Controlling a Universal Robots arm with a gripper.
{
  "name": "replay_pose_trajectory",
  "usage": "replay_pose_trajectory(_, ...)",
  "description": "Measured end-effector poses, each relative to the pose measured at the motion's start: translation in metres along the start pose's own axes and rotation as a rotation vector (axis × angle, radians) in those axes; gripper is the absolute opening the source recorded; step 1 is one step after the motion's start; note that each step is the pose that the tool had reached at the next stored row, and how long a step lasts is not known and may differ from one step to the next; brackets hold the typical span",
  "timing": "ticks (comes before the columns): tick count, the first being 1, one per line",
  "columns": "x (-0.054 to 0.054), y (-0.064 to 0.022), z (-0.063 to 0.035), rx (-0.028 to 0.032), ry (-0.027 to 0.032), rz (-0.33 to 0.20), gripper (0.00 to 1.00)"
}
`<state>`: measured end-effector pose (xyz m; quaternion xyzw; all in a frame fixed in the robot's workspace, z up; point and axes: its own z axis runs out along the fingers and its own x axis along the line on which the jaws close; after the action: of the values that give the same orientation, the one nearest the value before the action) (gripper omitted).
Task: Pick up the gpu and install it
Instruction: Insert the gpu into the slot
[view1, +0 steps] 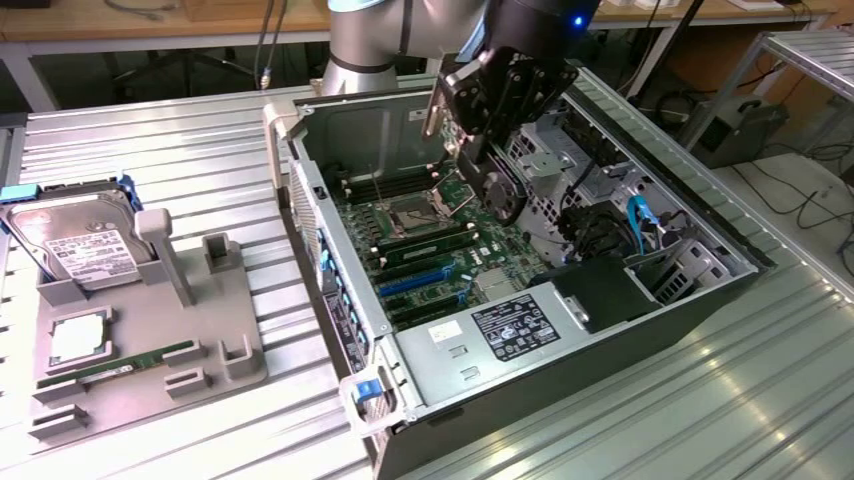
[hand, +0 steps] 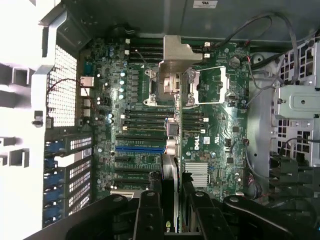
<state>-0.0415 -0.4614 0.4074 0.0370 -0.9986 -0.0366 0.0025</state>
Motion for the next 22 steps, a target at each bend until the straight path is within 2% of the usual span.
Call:
replay_pose_trajectory(1, 0.0000, 0.0000, 0.0001, 0.0002, 0.0033, -0.045, 0.26)
replay_pose_trajectory(5, 0.0000, 0.0000, 0.0006, 0.0004, 0.0109, -0.149, 0.26)
replay_pose_trajectory(22, 0.0000, -0.0002, 0.0026, 0.0014, 0.0347, -0.486, 0.26)
